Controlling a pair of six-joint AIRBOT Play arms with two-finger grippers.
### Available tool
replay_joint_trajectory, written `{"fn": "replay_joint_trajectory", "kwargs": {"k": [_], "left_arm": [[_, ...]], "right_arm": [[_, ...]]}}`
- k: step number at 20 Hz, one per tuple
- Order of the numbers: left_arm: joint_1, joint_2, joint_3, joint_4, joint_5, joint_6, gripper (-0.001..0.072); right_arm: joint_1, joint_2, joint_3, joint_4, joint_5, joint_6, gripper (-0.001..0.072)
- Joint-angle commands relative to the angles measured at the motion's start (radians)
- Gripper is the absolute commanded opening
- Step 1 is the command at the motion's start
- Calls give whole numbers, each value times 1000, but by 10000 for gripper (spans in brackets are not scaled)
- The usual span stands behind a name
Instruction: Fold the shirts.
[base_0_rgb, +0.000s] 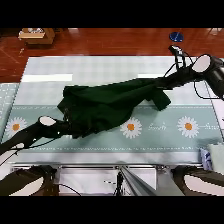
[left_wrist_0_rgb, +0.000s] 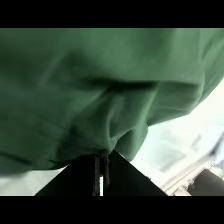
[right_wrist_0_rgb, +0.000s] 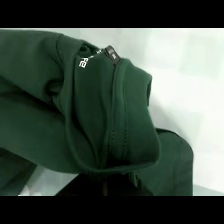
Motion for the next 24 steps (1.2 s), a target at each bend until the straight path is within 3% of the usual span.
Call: {"fn": "replay_joint_trajectory", "kwargs": {"k": [1, 4, 8, 13, 17, 19, 24], "left_arm": [[16, 91, 98, -37, -148, 101, 19], [103, 328, 249, -37, -154, 100, 19], [379, 608, 543, 34, -109, 99, 18], [680, 716, 882, 211, -188, 36, 18], [761, 726, 1061, 211, -320, 35, 17], [761, 728, 1149, 216, -381, 27, 17], [761, 734, 1385, 384, -609, -212, 17]], "right_arm": [[-1, 34, 0, -70, 35, 0, 34], [-1, 139, 0, -166, 40, 0, 34], [-1, 363, 12, -269, 42, 0, 34], [0, 613, 91, -260, 41, 40, 34], [0, 735, 253, -261, 50, 101, 34], [0, 764, 364, -264, 109, 112, 33], [0, 770, 638, -309, 481, 169, 33]]}}
